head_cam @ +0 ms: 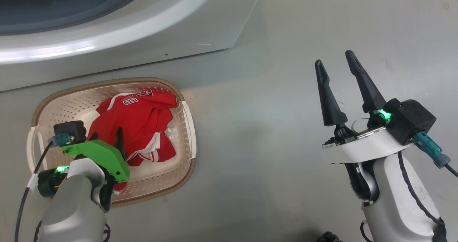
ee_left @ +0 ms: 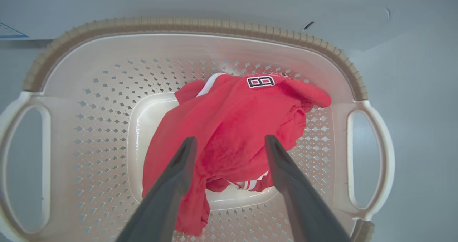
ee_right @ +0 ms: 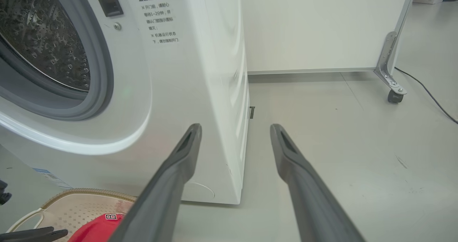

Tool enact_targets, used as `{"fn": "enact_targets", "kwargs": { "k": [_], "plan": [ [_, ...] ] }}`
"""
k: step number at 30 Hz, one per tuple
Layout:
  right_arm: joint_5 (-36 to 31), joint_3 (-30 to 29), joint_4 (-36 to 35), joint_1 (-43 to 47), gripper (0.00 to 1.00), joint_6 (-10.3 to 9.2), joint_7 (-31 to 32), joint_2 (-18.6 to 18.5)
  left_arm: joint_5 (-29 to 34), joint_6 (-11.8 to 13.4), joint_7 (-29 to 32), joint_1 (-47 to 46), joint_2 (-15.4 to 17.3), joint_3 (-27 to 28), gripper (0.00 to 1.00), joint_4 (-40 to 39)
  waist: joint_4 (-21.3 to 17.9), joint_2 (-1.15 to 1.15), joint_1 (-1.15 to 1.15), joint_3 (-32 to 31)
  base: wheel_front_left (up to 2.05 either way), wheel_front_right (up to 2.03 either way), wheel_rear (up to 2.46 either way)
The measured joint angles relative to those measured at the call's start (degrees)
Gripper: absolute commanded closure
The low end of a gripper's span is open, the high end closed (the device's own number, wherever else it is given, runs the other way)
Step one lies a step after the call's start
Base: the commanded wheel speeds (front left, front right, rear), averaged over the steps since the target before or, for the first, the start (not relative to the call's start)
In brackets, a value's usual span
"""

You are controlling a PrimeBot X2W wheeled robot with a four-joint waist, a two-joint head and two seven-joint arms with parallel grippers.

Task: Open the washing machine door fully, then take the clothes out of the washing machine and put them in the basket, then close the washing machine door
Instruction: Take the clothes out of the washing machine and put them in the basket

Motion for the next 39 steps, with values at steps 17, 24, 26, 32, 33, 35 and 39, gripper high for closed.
{"fn": "enact_targets", "kwargs": {
  "k": [17, 24, 26, 32, 33, 35, 39],
  "plan": [
    [-1.65, -3.13, 3.66, 3.75, 0.00, 0.00, 0.00, 0.00, 0.99, -2.53, -12.81, 4.42, -0.83, -1.88, 0.00, -3.07, 5.01, 0.00, 0.00, -10.14, 0.00, 0.00, 0.00],
    [-2.09, -3.81, 4.58, 6.54, 0.00, 0.00, 0.00, 0.00, 1.65, -2.85, -12.93, 5.56, -1.04, -2.31, 0.00, -6.67, 6.71, 0.00, 0.00, -14.50, 0.00, 0.00, 0.00],
    [-2.09, -3.80, 4.82, 7.37, 0.00, 0.00, 0.00, 0.01, 1.74, -2.89, -12.99, 5.98, -1.05, -2.30, 0.00, -8.09, 7.25, 0.00, 0.00, -15.86, 0.00, 0.00, 0.00],
    [-2.11, -3.83, 5.65, 9.42, 0.00, 0.00, 0.00, 0.02, 3.92, -2.89, -12.98, 7.79, -1.03, -2.29, 0.00, -13.74, 8.56, 0.00, 0.00, -19.83, 0.00, 0.00, 0.00],
    [-2.12, -3.89, 5.77, 9.80, 0.00, 0.00, 0.00, 0.03, 4.27, -2.89, -12.99, 7.93, -1.03, -2.23, 0.00, -14.94, 8.73, 0.00, 0.00, -20.48, 0.00, 0.00, 0.00],
    [-2.19, -3.93, 5.99, 10.28, 0.00, 0.00, 0.00, 0.03, 4.88, -2.88, -12.99, 8.40, -0.98, -2.11, 0.00, -17.18, 9.02, 0.00, 0.00, -21.72, 0.00, 0.00, 0.00],
    [-2.19, -4.10, 6.34, 11.49, 0.00, 0.00, 0.00, 0.04, 5.69, -2.81, -12.98, 10.49, -0.87, -1.98, 0.00, -20.68, 9.45, 0.00, 0.00, -24.18, 0.00, 0.00, 0.00]
  ]
}}
